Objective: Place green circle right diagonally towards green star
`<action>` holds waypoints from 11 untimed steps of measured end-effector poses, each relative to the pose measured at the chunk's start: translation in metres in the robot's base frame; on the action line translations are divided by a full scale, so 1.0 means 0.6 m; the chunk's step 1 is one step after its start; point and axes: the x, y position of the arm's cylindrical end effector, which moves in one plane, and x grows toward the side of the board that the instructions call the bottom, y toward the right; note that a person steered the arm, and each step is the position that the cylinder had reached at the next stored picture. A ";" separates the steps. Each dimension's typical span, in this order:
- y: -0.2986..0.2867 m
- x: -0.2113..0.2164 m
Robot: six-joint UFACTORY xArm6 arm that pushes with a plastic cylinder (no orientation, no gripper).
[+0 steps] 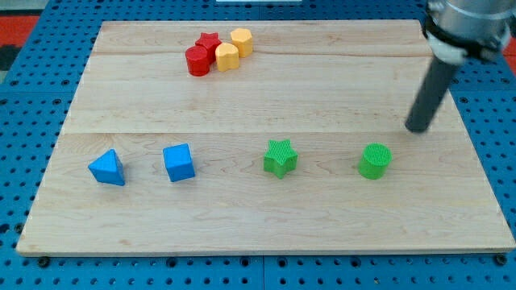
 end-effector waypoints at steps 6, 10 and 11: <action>-0.103 -0.016; -0.078 -0.086; -0.132 -0.159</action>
